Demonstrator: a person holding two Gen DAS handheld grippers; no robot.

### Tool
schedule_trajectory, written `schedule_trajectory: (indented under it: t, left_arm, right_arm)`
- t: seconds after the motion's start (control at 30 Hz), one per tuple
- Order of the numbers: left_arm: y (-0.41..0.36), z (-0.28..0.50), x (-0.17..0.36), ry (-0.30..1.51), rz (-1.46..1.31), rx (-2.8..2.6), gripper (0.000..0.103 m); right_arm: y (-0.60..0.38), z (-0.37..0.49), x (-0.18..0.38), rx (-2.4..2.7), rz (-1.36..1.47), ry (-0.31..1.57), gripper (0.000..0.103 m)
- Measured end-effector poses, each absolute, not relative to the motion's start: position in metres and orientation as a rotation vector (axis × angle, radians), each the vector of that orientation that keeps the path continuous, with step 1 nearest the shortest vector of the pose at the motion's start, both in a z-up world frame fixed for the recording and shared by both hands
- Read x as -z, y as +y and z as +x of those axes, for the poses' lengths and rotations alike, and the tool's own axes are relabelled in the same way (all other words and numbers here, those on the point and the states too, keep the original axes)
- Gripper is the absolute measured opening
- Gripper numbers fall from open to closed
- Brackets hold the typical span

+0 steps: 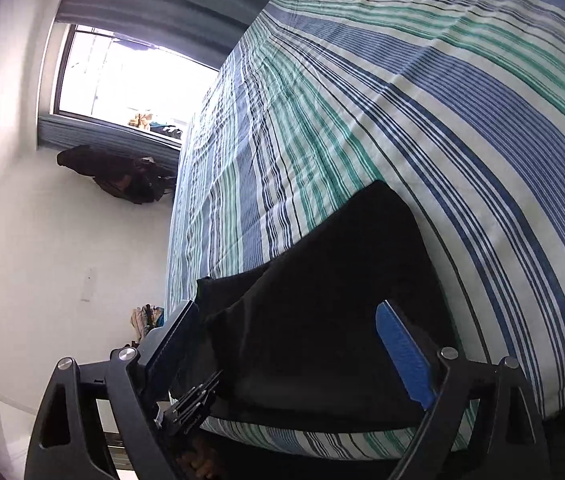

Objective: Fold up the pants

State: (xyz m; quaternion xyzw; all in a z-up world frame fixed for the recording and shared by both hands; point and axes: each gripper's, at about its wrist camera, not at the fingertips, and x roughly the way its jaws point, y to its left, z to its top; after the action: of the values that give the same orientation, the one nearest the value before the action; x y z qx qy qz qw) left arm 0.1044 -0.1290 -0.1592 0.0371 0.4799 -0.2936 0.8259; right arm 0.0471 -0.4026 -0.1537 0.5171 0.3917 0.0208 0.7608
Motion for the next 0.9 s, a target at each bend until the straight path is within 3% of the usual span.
schedule_trajectory:
  t: [0.07,0.1,0.23,0.3,0.43,0.5,0.57,0.67,0.73,0.9]
  left_arm:
    - [-0.130,0.104,0.160,1.019,0.080,0.628,0.012]
    - [-0.130,0.104,0.159,1.015,0.084,0.629,0.012]
    - [-0.131,0.101,0.158,0.999,0.104,0.635,0.012]
    - [-0.132,0.101,0.158,1.000,0.108,0.634,0.015]
    - [-0.136,0.096,0.155,0.997,0.125,0.654,0.032]
    - [-0.134,0.091,0.147,0.992,0.146,0.652,0.047]
    - [-0.124,0.087,0.132,0.956,0.136,0.638,0.076]
    - [-0.102,0.090,0.109,0.880,0.077,0.599,0.100]
    - [-0.089,0.101,0.104,0.875,0.053,0.521,0.100]
    - [-0.044,0.129,0.120,0.941,0.004,0.289,0.100]
  right_arm:
    - [-0.396,0.036,0.186,-0.001,1.153,0.930,0.088]
    - [-0.398,0.030,0.193,0.010,1.163,0.905,0.079]
    - [-0.397,0.011,0.167,0.012,1.195,0.751,0.080]
    - [-0.385,0.005,0.149,-0.021,1.151,0.690,0.085]
    - [-0.350,0.020,0.162,-0.036,1.024,0.813,0.090]
    - [-0.341,0.023,0.176,-0.003,0.970,0.861,0.088]
    - [-0.336,0.023,0.156,0.001,0.880,0.807,0.088]
    - [-0.322,0.015,0.116,0.041,0.656,0.701,0.090]
    - [-0.315,0.012,0.107,0.073,0.590,0.673,0.099]
    - [-0.314,0.015,0.122,0.100,0.613,0.724,0.099]
